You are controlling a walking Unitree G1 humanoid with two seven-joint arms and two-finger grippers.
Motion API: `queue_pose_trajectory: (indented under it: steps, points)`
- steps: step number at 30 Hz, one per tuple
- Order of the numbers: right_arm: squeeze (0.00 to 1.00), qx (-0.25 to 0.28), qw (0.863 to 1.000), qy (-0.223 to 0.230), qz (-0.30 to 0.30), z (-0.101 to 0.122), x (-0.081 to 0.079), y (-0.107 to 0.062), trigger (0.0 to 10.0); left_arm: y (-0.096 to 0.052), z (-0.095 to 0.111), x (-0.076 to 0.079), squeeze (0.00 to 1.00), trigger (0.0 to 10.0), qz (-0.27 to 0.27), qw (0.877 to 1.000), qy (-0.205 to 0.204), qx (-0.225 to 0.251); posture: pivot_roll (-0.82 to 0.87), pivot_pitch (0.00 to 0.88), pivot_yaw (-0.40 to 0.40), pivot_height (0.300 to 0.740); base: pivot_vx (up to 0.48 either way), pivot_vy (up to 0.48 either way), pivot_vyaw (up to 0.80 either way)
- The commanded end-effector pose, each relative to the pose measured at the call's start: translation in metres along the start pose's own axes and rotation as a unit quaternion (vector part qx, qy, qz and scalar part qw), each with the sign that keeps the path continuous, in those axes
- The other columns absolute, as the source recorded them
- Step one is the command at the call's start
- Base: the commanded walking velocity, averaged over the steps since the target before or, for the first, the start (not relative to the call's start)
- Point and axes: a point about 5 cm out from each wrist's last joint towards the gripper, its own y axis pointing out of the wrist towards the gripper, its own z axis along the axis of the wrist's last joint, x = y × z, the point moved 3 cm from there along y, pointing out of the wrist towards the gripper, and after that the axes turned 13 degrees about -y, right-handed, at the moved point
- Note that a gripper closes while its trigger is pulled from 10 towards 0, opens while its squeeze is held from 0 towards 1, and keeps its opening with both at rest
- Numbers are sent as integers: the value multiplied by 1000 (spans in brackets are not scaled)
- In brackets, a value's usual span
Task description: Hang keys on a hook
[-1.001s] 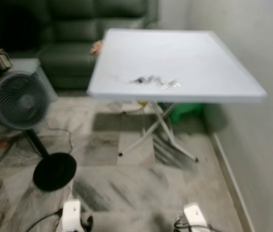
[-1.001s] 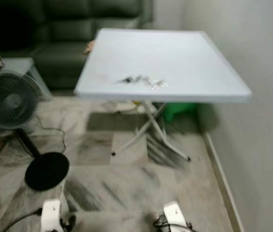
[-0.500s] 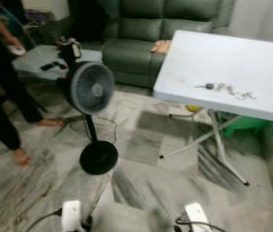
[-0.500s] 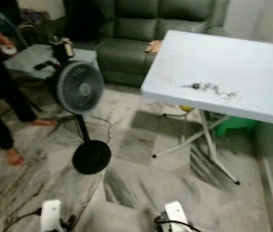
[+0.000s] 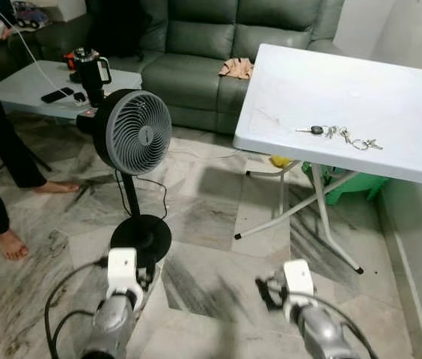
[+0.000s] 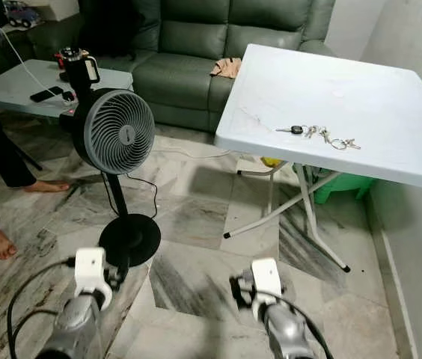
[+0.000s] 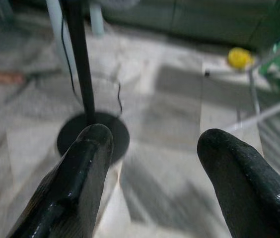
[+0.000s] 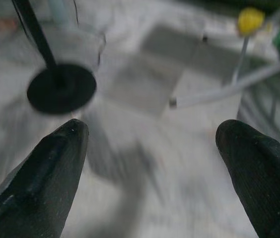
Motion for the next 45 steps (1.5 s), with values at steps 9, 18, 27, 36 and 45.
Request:
queue_pose_trajectory:
  steps: [9, 18, 27, 36, 45]
  points:
    - [0, 191, 981, 17, -33, 96, 26, 13, 10000, 9, 91, 12, 0, 10000, -60, 985, -28, 162, -127, 0, -28, 724, 0, 0, 0]
    - [0, 220, 975, 9, -35, 106, 29, 6, 10000, -5, 97, 8, 0, 10000, -63, 982, -45, 171, -130, 0, -27, 724, 0, 0, 0]
    - [0, 252, 968, 4, -17, 116, 19, -7, 10000, -28, 113, 11, 0, 10000, -79, 974, -87, 191, -126, 0, -29, 724, 0, 0, 0]
    - [0, 255, 967, 6, -19, 125, 20, -10, 10000, -29, 120, 11, 0, 10000, -84, 977, -87, 178, -133, 0, -23, 724, 363, 0, 0]
    - [0, 255, 967, -1, -13, 124, 18, -11, 10000, -27, 114, 19, 0, 10000, -98, 978, -78, 165, -135, 0, -25, 724, 480, 0, 0]
